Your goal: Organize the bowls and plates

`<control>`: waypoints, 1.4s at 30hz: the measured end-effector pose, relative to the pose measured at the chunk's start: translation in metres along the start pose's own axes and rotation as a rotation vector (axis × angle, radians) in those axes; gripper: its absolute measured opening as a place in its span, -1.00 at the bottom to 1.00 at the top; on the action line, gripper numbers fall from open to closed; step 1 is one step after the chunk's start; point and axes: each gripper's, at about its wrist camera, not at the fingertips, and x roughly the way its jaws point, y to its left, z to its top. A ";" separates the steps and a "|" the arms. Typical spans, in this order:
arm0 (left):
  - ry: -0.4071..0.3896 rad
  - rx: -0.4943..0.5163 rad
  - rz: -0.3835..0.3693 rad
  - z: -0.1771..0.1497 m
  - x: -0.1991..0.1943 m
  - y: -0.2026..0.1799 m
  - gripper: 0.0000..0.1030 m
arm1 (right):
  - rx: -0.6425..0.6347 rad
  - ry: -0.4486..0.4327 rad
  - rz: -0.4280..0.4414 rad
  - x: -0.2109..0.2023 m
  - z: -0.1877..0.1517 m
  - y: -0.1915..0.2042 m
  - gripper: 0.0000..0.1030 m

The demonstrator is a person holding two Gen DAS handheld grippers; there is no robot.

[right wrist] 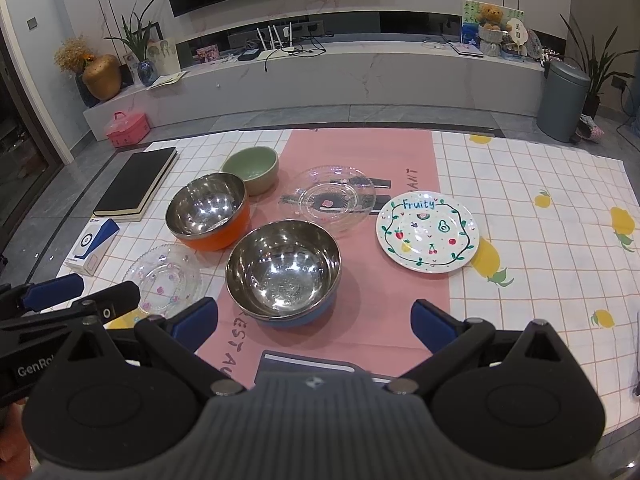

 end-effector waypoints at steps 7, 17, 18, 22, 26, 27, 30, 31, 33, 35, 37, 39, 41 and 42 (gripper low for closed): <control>0.001 0.007 -0.002 -0.001 0.000 -0.003 0.52 | 0.004 0.005 0.002 0.001 -0.001 -0.001 0.95; 0.004 0.005 -0.001 -0.002 0.001 -0.003 0.52 | 0.006 0.015 0.007 0.003 -0.003 0.000 0.95; 0.004 0.005 -0.002 -0.002 0.001 -0.003 0.52 | 0.005 0.015 0.008 0.003 -0.003 0.000 0.95; 0.004 0.004 -0.001 -0.002 0.001 -0.003 0.52 | 0.004 0.016 0.009 0.004 -0.003 0.001 0.95; 0.005 0.005 -0.003 -0.004 0.001 -0.004 0.52 | 0.008 0.017 0.007 0.004 -0.004 0.001 0.95; 0.005 0.004 -0.004 -0.005 0.001 -0.005 0.52 | 0.009 0.017 0.007 0.004 -0.004 0.001 0.95; 0.006 0.004 -0.003 -0.005 0.002 -0.005 0.52 | 0.011 0.018 0.007 0.004 -0.005 0.001 0.95; 0.006 0.005 -0.004 -0.005 0.002 -0.005 0.52 | 0.010 0.018 0.007 0.004 -0.004 0.001 0.95; 0.007 0.004 -0.004 -0.007 0.002 -0.006 0.52 | 0.010 0.019 0.007 0.004 -0.005 0.001 0.95; 0.007 0.004 -0.005 -0.006 0.002 -0.006 0.52 | 0.010 0.018 0.007 0.004 -0.005 0.001 0.95; 0.008 0.003 -0.005 -0.007 0.002 -0.006 0.52 | 0.010 0.018 0.007 0.004 -0.004 0.001 0.95; 0.008 0.003 -0.006 -0.007 0.002 -0.006 0.52 | 0.010 0.018 0.008 0.004 -0.005 0.001 0.95; 0.007 0.003 -0.006 -0.008 0.002 -0.007 0.52 | 0.009 0.018 0.007 0.004 -0.004 0.001 0.95; 0.007 0.003 -0.006 -0.007 0.002 -0.007 0.52 | 0.010 0.018 0.006 0.004 -0.004 0.001 0.95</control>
